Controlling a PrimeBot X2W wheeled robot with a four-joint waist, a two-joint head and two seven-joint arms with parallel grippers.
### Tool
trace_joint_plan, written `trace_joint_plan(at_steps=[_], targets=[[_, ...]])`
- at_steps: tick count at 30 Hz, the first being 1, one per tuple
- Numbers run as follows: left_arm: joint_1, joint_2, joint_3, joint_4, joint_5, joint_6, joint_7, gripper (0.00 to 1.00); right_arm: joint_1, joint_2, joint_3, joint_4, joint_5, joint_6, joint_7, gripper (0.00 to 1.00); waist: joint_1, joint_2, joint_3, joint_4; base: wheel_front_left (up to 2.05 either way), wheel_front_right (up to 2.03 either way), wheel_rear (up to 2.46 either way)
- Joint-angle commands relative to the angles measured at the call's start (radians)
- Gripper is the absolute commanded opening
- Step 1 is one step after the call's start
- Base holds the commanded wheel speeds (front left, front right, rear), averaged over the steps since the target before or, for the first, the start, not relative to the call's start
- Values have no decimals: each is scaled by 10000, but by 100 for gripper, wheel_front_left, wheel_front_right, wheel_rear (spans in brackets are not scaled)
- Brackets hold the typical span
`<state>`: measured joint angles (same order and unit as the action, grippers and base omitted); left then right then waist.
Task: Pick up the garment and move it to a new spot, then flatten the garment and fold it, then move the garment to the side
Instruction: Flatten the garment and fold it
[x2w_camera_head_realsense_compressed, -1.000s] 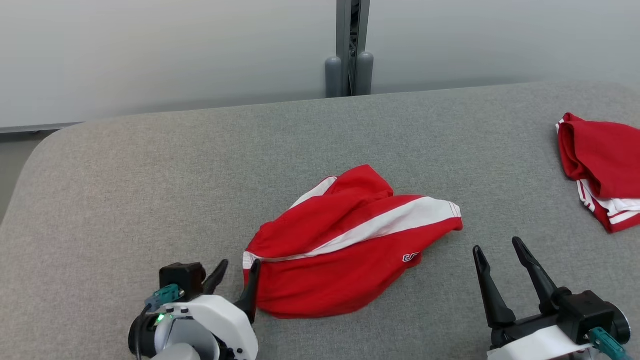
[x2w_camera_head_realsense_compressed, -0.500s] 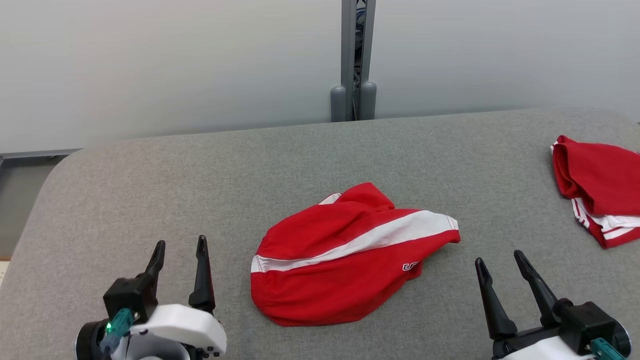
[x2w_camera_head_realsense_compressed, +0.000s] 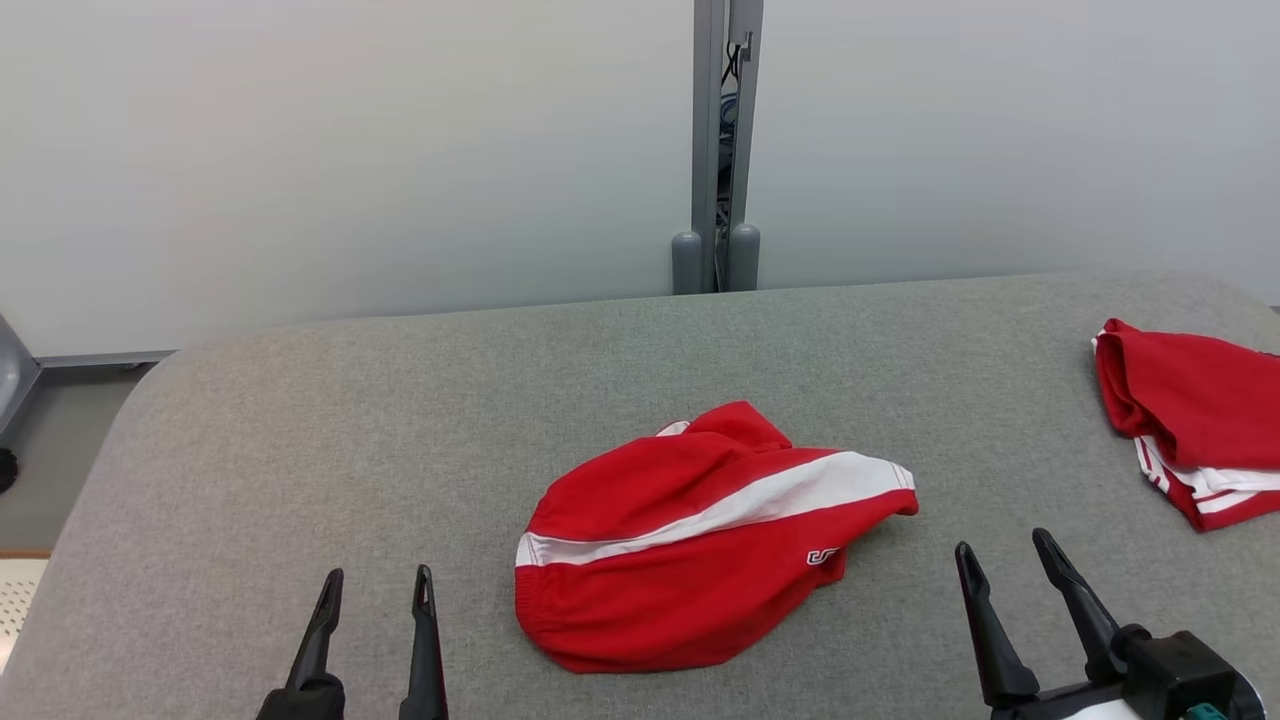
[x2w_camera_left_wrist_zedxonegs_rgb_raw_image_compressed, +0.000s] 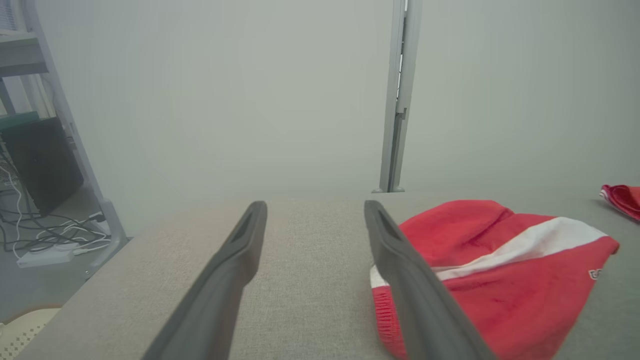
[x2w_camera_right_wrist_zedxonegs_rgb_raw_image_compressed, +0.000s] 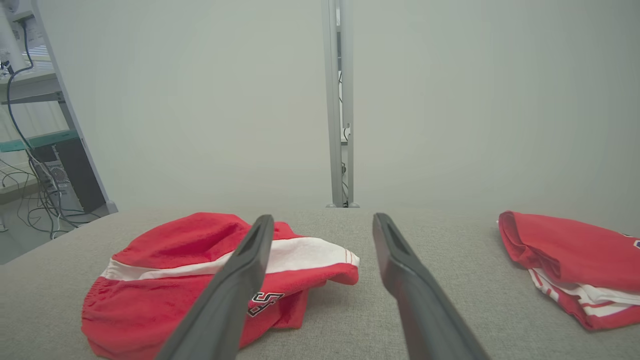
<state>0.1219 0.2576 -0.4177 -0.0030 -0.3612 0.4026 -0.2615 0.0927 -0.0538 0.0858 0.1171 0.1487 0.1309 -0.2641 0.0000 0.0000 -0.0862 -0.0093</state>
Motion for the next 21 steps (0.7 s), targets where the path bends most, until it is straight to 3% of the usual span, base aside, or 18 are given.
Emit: trace_joint_plan(at_steps=[1, 10, 21], targets=[[228, -216, 299, -125, 306, -126, -42, 100, 132, -17, -38, -50, -54, -3, -2, 100, 0, 0, -80, 35, 0, 0, 0], [982, -1433, 1587, 9, 1262, -1008, -43, 100, 402, -2, 130, -91, -67, -3, -2, 100, 0, 0, -180, 109, 0, 0, 0], [887, -1946, 2333, 314, 1819, -1903, -43, 100, 356, 11, 191, -53, 28, -3, -2, 100, 0, 0, -91, 96, 0, 0, 0]])
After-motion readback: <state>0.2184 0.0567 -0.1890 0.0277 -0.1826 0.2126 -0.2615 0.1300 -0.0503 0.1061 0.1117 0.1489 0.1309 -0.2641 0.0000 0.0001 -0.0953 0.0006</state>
